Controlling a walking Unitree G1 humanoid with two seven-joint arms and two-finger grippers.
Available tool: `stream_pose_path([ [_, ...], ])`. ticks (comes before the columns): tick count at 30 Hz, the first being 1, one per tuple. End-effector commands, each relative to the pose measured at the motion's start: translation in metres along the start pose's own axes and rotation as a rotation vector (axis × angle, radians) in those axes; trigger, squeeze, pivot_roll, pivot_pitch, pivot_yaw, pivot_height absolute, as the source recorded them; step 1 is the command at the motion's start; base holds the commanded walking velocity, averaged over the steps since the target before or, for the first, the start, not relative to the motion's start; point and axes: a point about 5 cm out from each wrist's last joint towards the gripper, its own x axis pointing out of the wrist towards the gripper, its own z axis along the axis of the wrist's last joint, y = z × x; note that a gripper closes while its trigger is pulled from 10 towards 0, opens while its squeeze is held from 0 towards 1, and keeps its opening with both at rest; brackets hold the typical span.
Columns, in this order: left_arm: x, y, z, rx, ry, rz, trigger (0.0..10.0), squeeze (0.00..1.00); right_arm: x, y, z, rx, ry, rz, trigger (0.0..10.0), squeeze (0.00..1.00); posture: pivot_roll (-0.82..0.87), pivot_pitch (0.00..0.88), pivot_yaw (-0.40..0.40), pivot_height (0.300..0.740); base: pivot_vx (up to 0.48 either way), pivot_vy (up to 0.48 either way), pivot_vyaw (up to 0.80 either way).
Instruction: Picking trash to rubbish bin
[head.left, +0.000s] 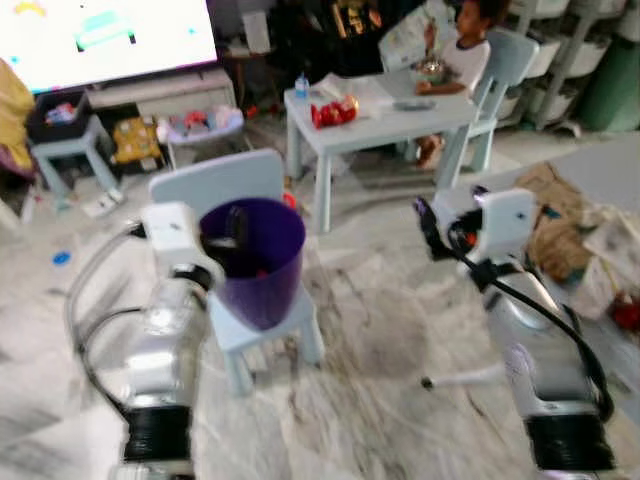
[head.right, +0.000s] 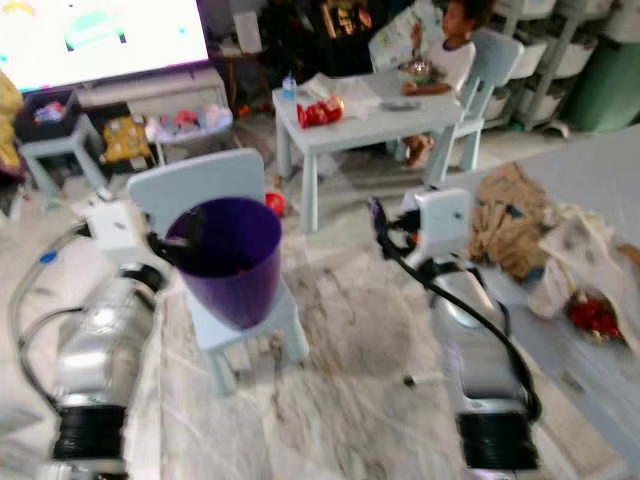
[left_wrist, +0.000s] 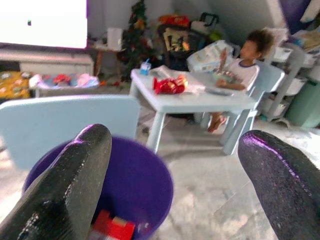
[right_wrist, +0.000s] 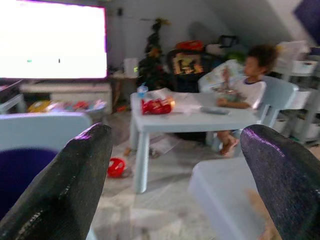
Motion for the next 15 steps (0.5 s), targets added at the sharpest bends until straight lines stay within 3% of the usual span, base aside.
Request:
stream_pose_path([
  [1, -0.0012, 0.0106, 0.0062, 0.021, -0.016, 0.036, 10.0, 0.00, 0.0024, 0.0070, 0.0075, 0.006, -0.034, 0.017, 10.0, 0.00, -0.06, 0.032, 0.019, 0.740, 0.394, 0.000, 0.00],
  [4, -0.0014, 0.0104, 0.0049, 0.023, -0.011, 0.035, 10.0, 0.00, 0.0020, 0.0070, 0.0077, 0.004, -0.036, 0.015, 10.0, 0.00, -0.06, 0.032, 0.019, 0.740, 0.390, 0.000, 0.00],
  [9, -0.0009, 0.0087, 0.0034, 0.014, -0.004, 0.034, 10.0, 0.00, 0.0016, 0.0057, 0.0068, 0.009, -0.028, 0.009, 10.0, 0.00, -0.06, 0.035, 0.018, 0.740, 0.000, 0.000, 0.00],
  [15, 0.0005, 0.0050, 0.0061, -0.004, -0.024, 0.021, 10.0, 0.00, 0.0021, 0.0045, 0.0069, 0.005, -0.022, 0.007, 10.0, 0.00, -0.07, 0.036, 0.015, 0.740, 0.000, 0.000, -0.67],
])
